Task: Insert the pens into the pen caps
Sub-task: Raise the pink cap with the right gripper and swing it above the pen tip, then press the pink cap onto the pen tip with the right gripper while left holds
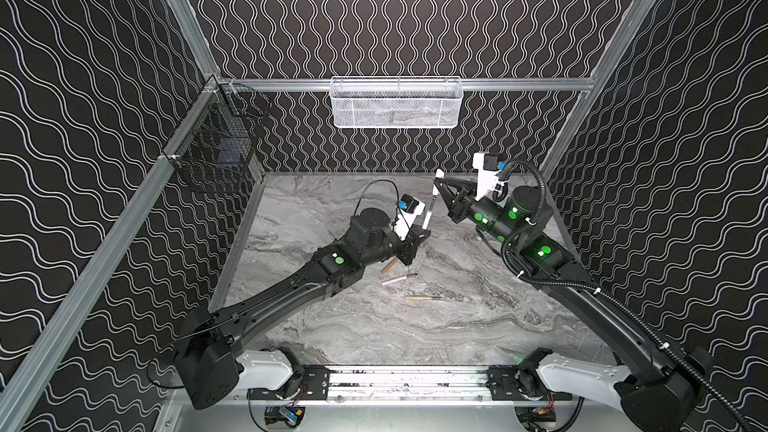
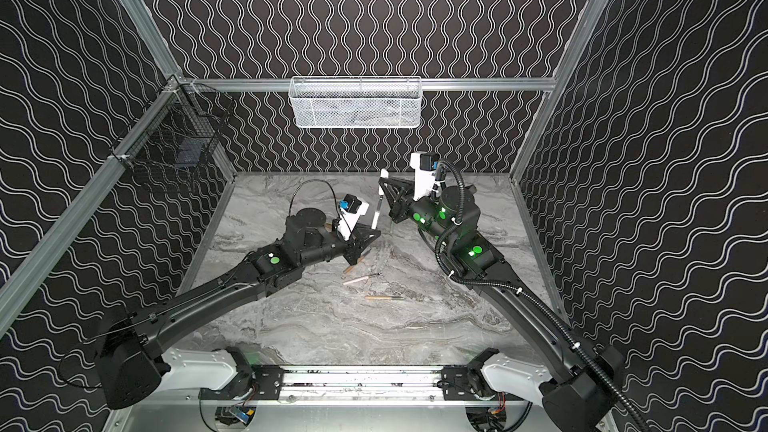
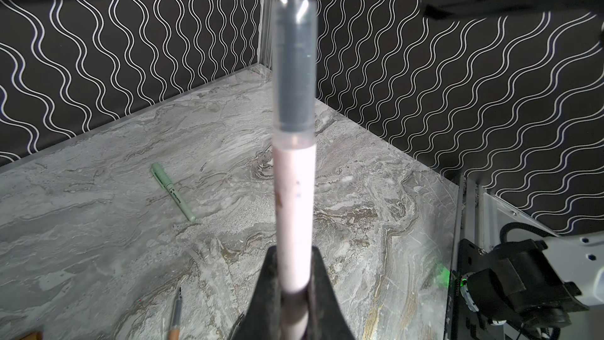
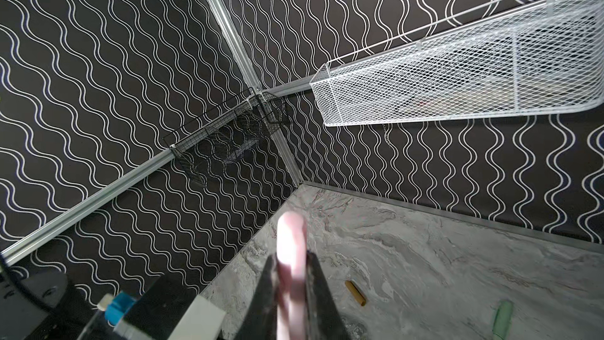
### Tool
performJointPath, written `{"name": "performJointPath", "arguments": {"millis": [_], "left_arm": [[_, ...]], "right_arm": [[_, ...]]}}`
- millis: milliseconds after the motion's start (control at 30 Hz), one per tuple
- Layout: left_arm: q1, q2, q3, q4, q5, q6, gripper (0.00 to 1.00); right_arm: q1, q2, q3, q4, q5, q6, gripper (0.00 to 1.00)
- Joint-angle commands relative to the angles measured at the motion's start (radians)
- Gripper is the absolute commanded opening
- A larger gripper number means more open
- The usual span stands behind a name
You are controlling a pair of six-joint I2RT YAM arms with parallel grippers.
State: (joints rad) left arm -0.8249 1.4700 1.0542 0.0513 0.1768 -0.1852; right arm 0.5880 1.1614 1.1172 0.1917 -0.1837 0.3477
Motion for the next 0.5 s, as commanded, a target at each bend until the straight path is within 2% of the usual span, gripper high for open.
{"name": "performJointPath", "arguments": {"millis": [0, 467], "left_arm": [[0.000, -0.004, 0.007, 0.035, 0.005, -0.007, 0.00], [0.001, -0.010, 0.002, 0.041, 0.003, -0.013, 0.00]], "right_arm": [[0.001, -0.006, -0.003, 0.026, -0.016, 0.009, 0.05], [0.001, -0.012, -0.042, 0.031, -0.022, 0.026, 0.05]]}}
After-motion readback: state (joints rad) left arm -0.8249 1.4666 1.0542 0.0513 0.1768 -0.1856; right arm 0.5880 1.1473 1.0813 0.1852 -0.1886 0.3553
